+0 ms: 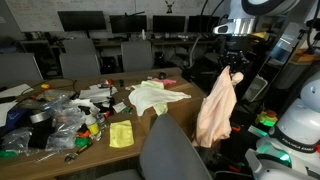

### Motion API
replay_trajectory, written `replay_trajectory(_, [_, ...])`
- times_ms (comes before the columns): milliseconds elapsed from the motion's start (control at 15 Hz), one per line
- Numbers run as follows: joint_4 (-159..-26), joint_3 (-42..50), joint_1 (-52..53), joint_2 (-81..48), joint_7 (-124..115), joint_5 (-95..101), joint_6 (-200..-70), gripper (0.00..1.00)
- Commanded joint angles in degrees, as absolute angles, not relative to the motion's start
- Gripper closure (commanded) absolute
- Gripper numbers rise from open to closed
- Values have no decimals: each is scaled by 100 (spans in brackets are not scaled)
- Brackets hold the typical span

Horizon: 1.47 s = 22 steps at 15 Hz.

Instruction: Pick up the cloths from the box and put them on the chair.

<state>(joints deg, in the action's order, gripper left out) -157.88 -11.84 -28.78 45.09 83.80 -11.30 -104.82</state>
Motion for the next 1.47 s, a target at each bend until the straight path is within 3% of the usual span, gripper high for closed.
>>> replay_trajectory(0, [-15789, -1528, -2528, 4898, 8681, -1021, -10117, 98])
replay_trajectory(600, [-15779, -2710, -1998, 4500, 7301, -2567, -11000, 98])
replay_trajectory(667, [-15795, -1944, -957, 4099, 6509, -2078, -11382, 98])
replay_trajectory(1400, [-15369, -787, 1393, 2824, 4414, -2238, -12552, 97])
